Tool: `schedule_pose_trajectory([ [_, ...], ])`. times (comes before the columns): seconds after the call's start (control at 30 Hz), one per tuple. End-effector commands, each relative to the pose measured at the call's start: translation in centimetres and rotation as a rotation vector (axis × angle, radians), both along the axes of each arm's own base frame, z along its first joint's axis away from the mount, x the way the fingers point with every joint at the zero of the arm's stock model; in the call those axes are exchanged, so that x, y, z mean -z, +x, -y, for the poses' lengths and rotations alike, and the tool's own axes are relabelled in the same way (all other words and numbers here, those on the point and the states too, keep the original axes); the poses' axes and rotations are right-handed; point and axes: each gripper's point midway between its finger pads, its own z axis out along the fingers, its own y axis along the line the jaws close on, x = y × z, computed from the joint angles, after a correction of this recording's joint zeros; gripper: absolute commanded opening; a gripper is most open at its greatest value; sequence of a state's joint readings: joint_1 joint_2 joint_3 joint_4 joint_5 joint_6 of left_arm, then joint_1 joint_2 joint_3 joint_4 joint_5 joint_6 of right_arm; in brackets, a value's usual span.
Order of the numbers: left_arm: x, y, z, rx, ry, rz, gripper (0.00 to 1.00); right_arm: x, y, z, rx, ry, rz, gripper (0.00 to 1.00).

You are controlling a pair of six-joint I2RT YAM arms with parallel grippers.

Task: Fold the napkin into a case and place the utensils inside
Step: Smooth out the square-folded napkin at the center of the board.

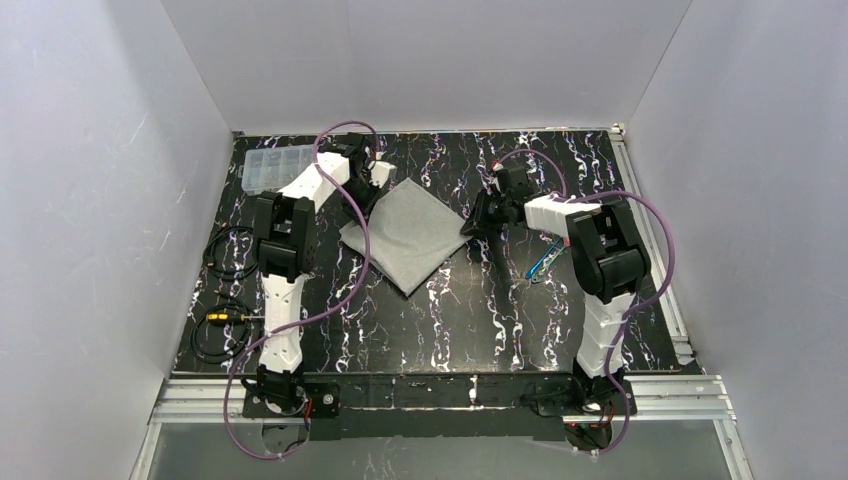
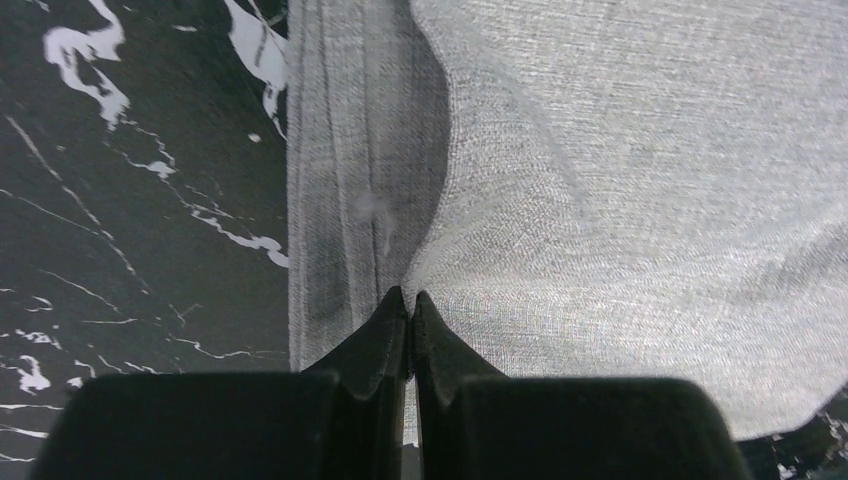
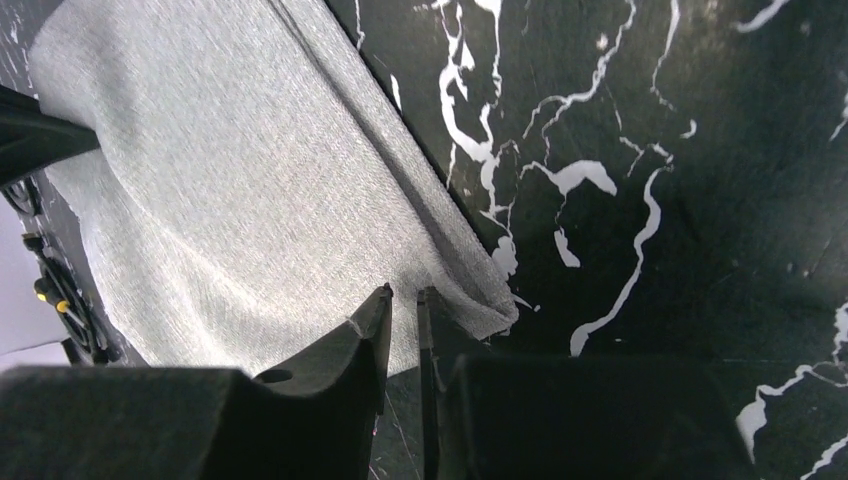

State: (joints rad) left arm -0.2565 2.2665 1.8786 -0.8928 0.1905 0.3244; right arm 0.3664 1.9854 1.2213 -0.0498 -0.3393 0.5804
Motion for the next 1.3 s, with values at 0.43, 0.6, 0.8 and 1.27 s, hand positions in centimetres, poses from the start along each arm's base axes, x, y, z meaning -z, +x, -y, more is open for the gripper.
schedule_pose_trajectory([
  [0.43, -2.5, -0.7, 0.2, -0.041, -0.016, 0.074, 0.1, -8.0, 2.1, -5.3, -0.032, 0.121, 0.155, 0.4],
  [0.6, -3.6, -0.4, 0.9, -0.047, -0.06, 0.098, 0.13, -8.6, -3.2, -11.8, -0.194, 0.324, 0.107, 0.33],
  [0.8, -3.1, -0.1, 0.2, -0.031, -0.024, 0.117, 0.13, -6.8, -8.7, -17.4, -0.358, 0.451, 0.008, 0.24],
  [1.27, -3.8, 1.3, -0.1, -0.036, -0.008, 0.21, 0.13, -1.0, -10.9, -18.1, -0.353, 0.429, -0.132, 0.19],
])
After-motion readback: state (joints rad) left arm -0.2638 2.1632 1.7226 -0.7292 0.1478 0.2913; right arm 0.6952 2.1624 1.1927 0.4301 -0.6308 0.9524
